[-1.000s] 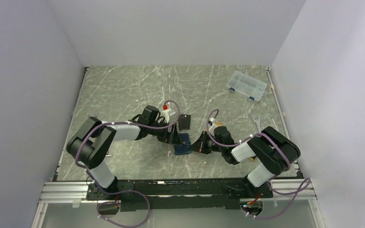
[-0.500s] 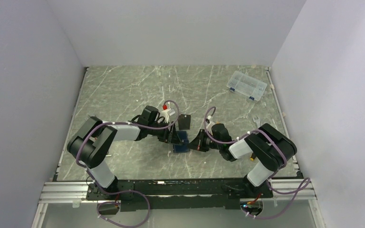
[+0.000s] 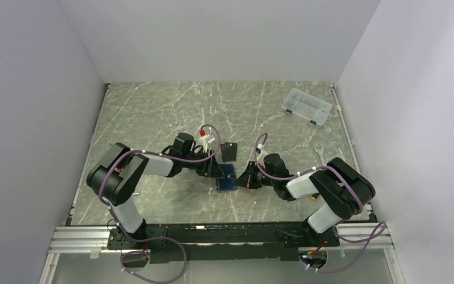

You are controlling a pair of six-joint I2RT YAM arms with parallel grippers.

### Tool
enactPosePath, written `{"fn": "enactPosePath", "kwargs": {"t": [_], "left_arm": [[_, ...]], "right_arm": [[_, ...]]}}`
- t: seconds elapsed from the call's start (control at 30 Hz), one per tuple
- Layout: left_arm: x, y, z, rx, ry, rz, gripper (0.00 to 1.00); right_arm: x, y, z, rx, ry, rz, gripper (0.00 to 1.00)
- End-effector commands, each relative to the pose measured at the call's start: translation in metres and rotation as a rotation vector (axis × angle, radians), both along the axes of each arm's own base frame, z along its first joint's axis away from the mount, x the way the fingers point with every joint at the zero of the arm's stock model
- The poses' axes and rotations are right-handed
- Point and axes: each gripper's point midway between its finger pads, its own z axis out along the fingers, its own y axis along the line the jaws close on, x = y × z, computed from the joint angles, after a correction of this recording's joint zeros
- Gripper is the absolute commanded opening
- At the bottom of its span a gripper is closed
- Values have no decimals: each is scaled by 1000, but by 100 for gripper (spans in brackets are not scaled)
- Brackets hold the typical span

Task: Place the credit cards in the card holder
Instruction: Pick up the card holder from the center of the board.

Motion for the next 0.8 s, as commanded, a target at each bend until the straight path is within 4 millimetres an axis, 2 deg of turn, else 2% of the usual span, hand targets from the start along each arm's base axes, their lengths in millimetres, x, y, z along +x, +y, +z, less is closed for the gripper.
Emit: {"fn": "enactPosePath", "kwargs": {"t": [0.0,0.07,0.2,0.3,0.33,0.37,0.47,0.53,0.6,0.63,0.7,0.77], "left_arm": [[8,-9,12,-69,-50,-19,51],[11,-9,10,-62,-48,-12,44],[18,-9,11,-64,-60,11,24],[22,-9,19,-80,-81,-2,4],[22,-10,25,-87,-85,-17,0],[21,-11,32,-96,-90,-54,0],[23,-13,65,-30,-128,-189,0],[30,-5,99,-30,-238,-189,0],[37,4,130,-59,-319,-153,0],[37,10,136,-33,-291,-146,0],[49,19,148,7,-285,-90,0],[58,31,160,35,-303,-19,0]], "right_arm": [[-16,-9,-21,-88,36,60,0],[-15,-8,-20,-84,31,69,0],[-16,-7,-16,-80,20,80,0],[-12,-7,-9,-89,2,87,0],[-10,-8,-6,-100,0,83,0],[-7,-8,-1,-108,-8,78,3],[5,-10,28,-136,-67,57,20],[18,-14,58,-176,-140,25,43],[30,-21,100,-200,-241,-25,70],[36,-26,119,-220,-286,-58,77],[48,-37,152,-260,-357,-122,84],[56,-42,182,-299,-419,-170,86]]}}
